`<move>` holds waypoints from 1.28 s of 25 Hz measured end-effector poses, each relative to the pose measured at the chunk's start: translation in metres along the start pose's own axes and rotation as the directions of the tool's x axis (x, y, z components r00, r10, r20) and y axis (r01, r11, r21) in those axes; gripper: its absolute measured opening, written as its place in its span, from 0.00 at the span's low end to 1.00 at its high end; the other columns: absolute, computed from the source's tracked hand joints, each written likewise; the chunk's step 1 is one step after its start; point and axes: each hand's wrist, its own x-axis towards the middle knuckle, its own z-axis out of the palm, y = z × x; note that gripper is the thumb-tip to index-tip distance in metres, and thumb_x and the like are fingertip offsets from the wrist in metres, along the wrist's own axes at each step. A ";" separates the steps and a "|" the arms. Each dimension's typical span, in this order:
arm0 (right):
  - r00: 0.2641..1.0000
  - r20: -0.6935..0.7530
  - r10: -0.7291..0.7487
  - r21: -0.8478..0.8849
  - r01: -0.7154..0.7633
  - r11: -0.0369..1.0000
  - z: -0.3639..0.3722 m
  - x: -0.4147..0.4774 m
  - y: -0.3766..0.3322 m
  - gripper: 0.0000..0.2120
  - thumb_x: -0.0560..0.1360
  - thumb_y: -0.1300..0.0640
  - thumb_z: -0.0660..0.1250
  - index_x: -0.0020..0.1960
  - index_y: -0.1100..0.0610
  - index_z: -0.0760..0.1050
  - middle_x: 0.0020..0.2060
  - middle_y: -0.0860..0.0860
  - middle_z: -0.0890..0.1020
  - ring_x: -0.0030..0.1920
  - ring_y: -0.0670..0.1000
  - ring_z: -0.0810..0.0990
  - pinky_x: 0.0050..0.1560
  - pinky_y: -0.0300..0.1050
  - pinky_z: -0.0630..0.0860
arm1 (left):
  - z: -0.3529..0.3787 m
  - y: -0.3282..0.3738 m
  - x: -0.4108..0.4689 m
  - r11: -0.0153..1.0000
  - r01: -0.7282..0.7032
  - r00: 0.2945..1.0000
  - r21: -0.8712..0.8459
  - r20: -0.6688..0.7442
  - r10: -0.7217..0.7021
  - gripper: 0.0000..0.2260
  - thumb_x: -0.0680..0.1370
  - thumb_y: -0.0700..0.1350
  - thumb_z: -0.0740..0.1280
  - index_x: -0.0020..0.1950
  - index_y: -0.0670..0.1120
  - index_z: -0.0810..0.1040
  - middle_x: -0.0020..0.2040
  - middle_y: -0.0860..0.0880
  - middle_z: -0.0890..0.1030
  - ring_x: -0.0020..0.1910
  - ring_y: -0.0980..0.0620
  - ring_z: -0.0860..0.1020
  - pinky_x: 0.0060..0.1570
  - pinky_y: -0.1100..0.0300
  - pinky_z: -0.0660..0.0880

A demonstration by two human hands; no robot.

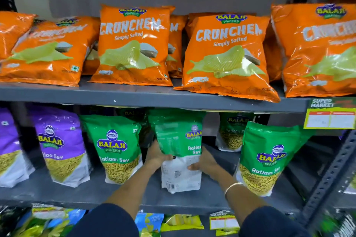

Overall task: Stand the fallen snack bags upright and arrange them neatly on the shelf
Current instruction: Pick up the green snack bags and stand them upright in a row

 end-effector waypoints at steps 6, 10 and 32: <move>0.972 -0.209 0.108 -0.162 -0.143 0.976 0.014 -0.003 0.012 0.39 0.66 0.57 0.75 0.68 0.65 0.57 0.63 0.63 0.72 0.65 0.62 0.72 0.59 0.52 0.72 | -0.009 -0.016 0.000 0.928 0.023 0.954 0.371 0.270 -0.131 0.34 0.67 0.36 0.72 0.70 0.41 0.65 0.65 0.42 0.74 0.63 0.43 0.73 0.61 0.55 0.73; 0.961 -0.192 0.197 0.041 -0.193 0.980 0.018 0.002 0.018 0.15 0.68 0.65 0.66 0.48 0.57 0.60 0.45 0.60 0.75 0.41 0.55 0.75 0.41 0.54 0.76 | -0.017 -0.015 0.005 0.971 0.102 0.926 0.215 0.337 -0.172 0.24 0.69 0.31 0.67 0.65 0.40 0.71 0.60 0.36 0.78 0.53 0.41 0.78 0.56 0.46 0.77; 0.997 -0.003 0.072 0.233 -0.069 0.970 -0.029 -0.011 0.034 0.39 0.65 0.69 0.74 0.70 0.62 0.57 0.65 0.57 0.72 0.68 0.56 0.69 0.66 0.46 0.66 | 0.044 -0.014 0.011 0.999 0.041 0.938 0.024 0.345 -0.047 0.39 0.66 0.32 0.74 0.71 0.42 0.58 0.62 0.48 0.74 0.63 0.52 0.70 0.57 0.62 0.66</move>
